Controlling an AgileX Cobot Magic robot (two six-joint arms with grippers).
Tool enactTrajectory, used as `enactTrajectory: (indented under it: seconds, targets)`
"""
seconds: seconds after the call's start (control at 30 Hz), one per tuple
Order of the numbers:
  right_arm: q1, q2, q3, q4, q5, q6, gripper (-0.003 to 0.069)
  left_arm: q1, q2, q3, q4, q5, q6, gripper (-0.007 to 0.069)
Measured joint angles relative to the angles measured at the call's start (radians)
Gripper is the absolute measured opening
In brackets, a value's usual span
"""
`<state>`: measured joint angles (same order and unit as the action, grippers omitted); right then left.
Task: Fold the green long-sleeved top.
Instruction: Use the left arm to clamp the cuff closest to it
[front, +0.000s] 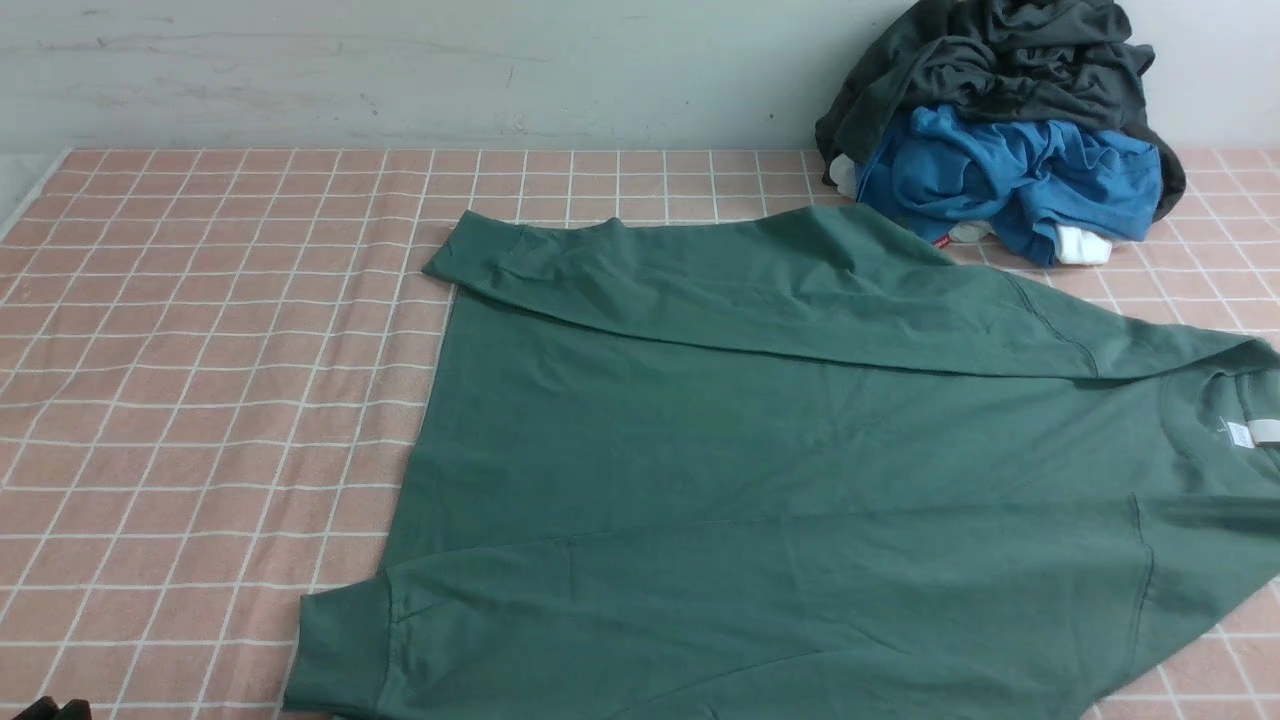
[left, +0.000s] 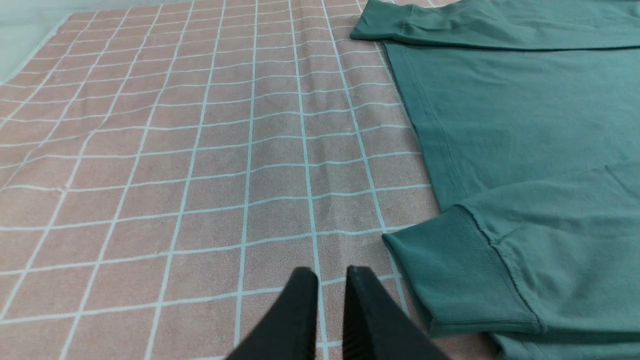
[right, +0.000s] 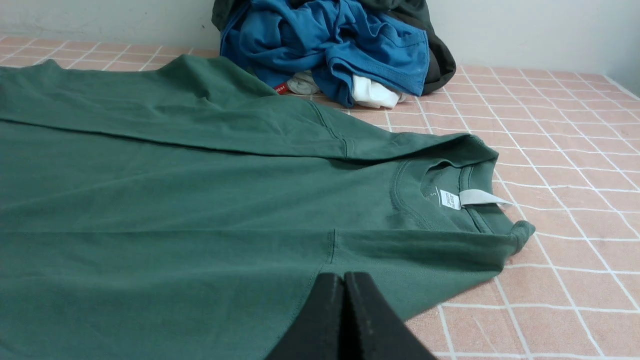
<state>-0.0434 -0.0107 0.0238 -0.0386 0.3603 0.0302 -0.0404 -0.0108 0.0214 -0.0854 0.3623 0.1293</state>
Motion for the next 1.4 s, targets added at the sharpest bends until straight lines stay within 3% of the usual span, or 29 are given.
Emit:
enactTrajectory:
  seconds: [1.0,1.17,1.4]
  targets:
    - [0.0,0.0,0.0,0.0,0.0,0.0,-0.001,0.0,0.0,0.0,0.003,-0.01,0.001,0.0072]
    - [0.0,0.0,0.004,-0.008,-0.098,0.0,-0.001,0.0,0.0,0.009,0.003,-0.171,0.002,0.0072]
    - [0.0,0.0,0.005,-0.008,-0.579,0.049,-0.001,0.0,0.0,0.009,0.003,-0.606,0.001,0.0072]
